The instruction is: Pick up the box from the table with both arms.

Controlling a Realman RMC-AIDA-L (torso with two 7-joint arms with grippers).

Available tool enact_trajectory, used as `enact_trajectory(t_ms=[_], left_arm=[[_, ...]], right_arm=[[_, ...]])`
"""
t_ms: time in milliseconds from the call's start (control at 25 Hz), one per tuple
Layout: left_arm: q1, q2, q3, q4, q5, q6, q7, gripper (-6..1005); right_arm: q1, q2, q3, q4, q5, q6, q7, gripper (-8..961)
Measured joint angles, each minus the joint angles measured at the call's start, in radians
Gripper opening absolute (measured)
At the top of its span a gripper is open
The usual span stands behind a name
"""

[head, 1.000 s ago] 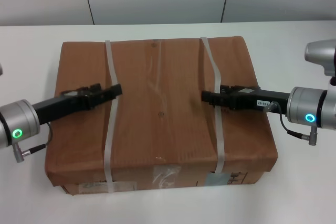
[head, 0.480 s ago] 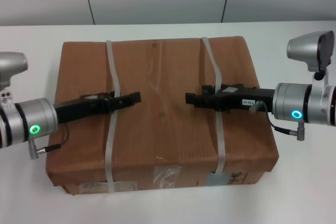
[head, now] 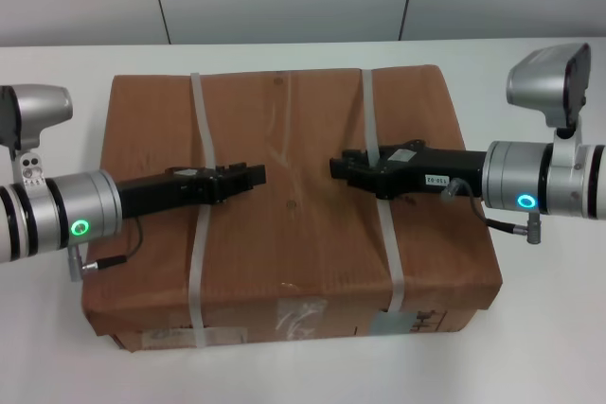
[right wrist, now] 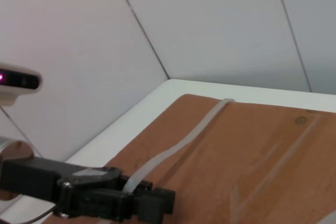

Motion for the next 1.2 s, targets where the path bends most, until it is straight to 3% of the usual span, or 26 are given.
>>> enact_trajectory(t_ms=[240, 360, 600, 1200], left_arm=[[-0.001, 0.002, 0.0, 0.0, -0.005, 0.006, 0.011, 365], [0.0, 0.002, 0.0, -0.001, -0.006, 0.014, 0.014, 162], [0.0, 0.003, 0.0, -0.005, -0.006, 0.027, 0.02, 86], [0.001, 0.008, 0.0, -0.044, -0.007, 0.124, 0.057, 85]], right_arm=[[-0.01, 0.001, 0.0, 0.009, 0.037, -0.009, -0.044, 272], [-0.012, 0.0, 0.0, 0.012, 0.054, -0.009, -0.06, 217], [-0.015, 0.0, 0.0, 0.012, 0.061, -0.011, -0.066, 151], [-0.056, 0.0, 0.001, 0.024, 0.164, -0.061, -0.159, 23]])
